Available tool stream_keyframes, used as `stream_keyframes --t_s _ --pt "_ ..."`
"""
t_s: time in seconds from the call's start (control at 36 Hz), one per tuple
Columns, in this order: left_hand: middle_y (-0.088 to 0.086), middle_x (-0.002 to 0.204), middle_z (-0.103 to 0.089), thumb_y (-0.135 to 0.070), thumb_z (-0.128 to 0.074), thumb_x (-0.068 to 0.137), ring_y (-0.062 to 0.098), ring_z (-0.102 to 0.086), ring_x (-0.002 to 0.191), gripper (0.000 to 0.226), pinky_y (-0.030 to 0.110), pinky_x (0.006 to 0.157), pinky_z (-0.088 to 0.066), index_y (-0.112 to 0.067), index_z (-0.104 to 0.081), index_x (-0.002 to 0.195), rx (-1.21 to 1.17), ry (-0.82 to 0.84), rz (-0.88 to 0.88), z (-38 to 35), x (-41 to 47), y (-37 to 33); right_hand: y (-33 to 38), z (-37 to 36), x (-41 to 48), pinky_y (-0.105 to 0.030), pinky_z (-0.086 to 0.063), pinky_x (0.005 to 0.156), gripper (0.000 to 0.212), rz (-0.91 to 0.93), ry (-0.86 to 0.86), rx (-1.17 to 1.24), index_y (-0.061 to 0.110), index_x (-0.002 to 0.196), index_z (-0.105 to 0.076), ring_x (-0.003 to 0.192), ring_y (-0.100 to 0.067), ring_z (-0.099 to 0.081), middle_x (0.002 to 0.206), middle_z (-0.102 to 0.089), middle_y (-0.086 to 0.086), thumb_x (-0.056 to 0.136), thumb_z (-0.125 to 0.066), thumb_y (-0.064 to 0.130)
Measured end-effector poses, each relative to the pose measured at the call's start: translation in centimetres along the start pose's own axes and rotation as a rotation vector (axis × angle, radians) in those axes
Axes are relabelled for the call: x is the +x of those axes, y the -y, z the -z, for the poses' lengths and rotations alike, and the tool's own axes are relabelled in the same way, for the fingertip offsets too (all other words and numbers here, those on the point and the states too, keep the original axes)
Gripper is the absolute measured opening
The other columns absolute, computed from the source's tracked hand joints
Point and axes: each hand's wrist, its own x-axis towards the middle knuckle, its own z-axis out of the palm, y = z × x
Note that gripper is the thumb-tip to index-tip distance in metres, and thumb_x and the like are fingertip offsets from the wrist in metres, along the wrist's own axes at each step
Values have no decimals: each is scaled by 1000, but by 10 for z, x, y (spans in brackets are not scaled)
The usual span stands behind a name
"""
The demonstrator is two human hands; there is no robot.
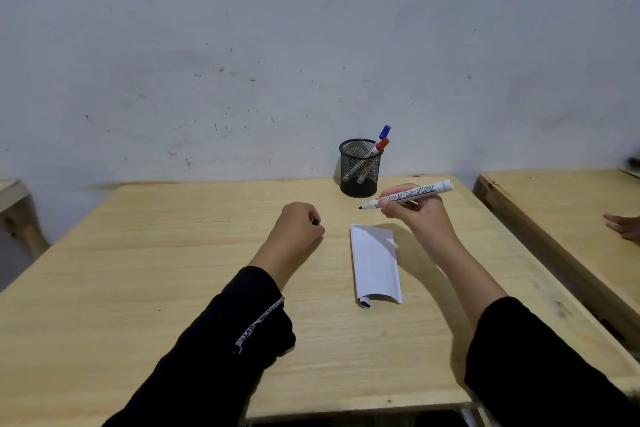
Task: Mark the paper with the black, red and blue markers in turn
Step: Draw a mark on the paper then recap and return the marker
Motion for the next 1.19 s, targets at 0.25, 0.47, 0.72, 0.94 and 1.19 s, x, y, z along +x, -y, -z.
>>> stream_keyframes --t_s 0.25,0.47,0.72,0.94,1.19 --pt "15 109 -58 -23 -60 86 24 -55 98 32 25 73 -38 -1 -62 109 53 -17 -5 -12 1 4 1 6 -3 -20 -56 69 11 -26 7 19 -1 91 -66 67 -8 -65 81 -66 -10 81 -68 2" --pt "-2 118 -46 -22 -55 92 10 -43 108 31 9 82 -42 -9 -55 120 -55 -301 -333 -7 -30 -5 0 6 -4 -20 -57 68 4 -46 -16 84 5 87 -64 68 -11 -65 78 -66 -7 84 -64 3" --pt "-11 138 -51 -36 -47 94 1 -42 126 36 24 105 -35 -26 -58 127 -37 125 -450 -22 -48 -10 -6 3 -4 -29 -51 73 10 -91 -48 197 12 79 -65 71 -18 -61 74 -65 -5 83 -65 3" --pt "-6 140 -51 -33 -49 94 5 -44 127 33 24 104 -37 -21 -63 122 69 236 -423 -31 -52 -1 -7 -3 -2 -28 -52 71 6 -114 -51 198 11 80 -64 70 -20 -61 73 -65 -5 84 -64 6" --pt "-11 143 -47 -33 -49 94 -2 -42 127 33 25 101 -39 -20 -62 122 36 252 -404 -31 -57 -2 -22 -34 6 -22 -56 69 5 -223 -145 274 10 84 -60 66 -14 -65 73 -67 -6 87 -63 12"
